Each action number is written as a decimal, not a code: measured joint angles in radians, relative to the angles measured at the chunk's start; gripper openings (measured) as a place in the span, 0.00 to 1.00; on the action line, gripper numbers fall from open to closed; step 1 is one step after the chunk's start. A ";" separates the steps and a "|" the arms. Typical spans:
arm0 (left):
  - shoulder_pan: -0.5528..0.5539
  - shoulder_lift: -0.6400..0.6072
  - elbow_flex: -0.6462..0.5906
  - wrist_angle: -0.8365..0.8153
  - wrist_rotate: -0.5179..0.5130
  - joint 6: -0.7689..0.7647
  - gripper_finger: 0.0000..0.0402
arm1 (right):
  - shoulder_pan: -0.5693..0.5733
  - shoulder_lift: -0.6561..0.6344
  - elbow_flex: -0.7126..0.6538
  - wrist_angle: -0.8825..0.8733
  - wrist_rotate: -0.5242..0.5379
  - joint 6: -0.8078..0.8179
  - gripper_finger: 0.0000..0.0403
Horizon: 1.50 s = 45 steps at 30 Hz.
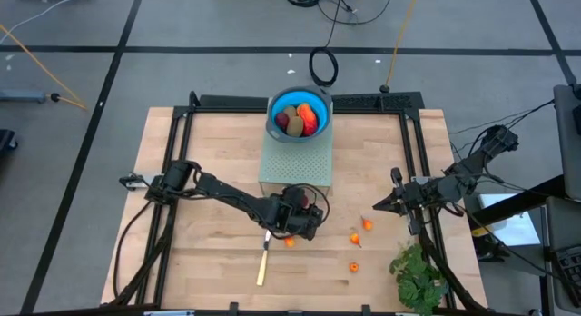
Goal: Pick & Place Fruit
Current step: Put the pomegranate into the blue strainer bowl on the shelf
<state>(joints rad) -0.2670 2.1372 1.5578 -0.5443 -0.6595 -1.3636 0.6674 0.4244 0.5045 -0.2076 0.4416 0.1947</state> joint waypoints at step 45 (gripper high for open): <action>0.012 0.006 0.000 -0.036 0.110 -0.009 0.77 | 0.000 0.000 0.000 0.018 0.003 0.002 0.00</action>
<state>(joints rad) -0.2554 2.1433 1.5578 -0.5808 -0.5491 -1.3727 0.6674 0.4244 0.5049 -0.1895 0.4446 0.1970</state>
